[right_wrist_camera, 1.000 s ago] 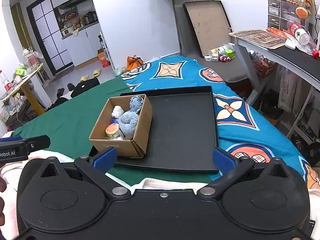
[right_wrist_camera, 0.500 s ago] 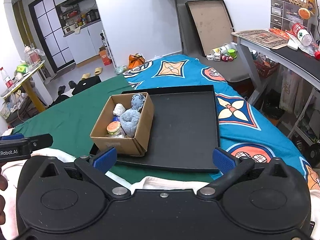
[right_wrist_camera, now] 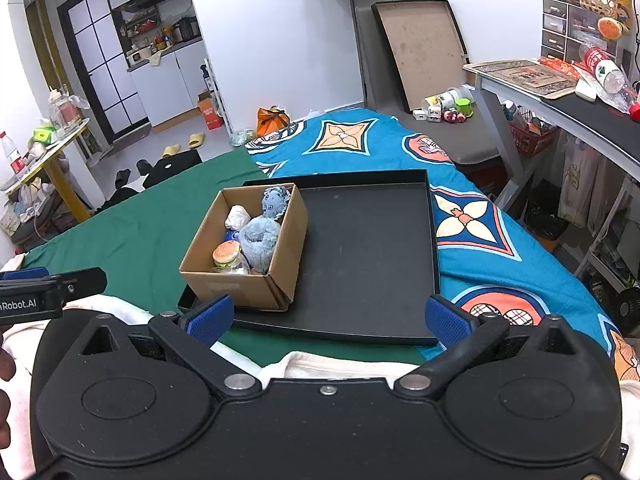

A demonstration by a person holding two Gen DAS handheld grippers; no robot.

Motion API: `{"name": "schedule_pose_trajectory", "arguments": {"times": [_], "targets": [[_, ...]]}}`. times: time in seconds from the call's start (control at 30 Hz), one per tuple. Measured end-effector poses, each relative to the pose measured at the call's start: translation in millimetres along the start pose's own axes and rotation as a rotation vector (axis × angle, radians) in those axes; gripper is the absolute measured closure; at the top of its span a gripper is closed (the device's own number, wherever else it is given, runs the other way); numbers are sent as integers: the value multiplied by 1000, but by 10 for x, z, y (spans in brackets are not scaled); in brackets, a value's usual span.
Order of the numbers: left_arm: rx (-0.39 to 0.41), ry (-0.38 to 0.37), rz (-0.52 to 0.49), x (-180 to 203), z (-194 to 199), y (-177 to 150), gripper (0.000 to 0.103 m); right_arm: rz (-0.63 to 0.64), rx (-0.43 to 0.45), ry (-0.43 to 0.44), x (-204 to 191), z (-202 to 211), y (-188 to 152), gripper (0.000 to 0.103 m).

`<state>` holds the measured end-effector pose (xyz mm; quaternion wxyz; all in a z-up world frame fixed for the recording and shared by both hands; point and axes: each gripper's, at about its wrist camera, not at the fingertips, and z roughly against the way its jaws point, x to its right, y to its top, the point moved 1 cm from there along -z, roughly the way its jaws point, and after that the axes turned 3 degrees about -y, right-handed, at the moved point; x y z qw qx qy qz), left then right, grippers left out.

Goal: Organize soft objects

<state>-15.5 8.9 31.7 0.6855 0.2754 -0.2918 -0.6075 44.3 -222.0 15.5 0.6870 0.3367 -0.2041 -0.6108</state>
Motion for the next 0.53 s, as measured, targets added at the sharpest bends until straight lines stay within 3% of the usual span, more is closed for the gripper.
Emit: {"name": "schedule_pose_trajectory", "arguments": {"times": [0.53], "targets": [[0, -32, 20, -53, -368, 61, 0, 13, -27, -12, -131, -269, 0, 0]]}}
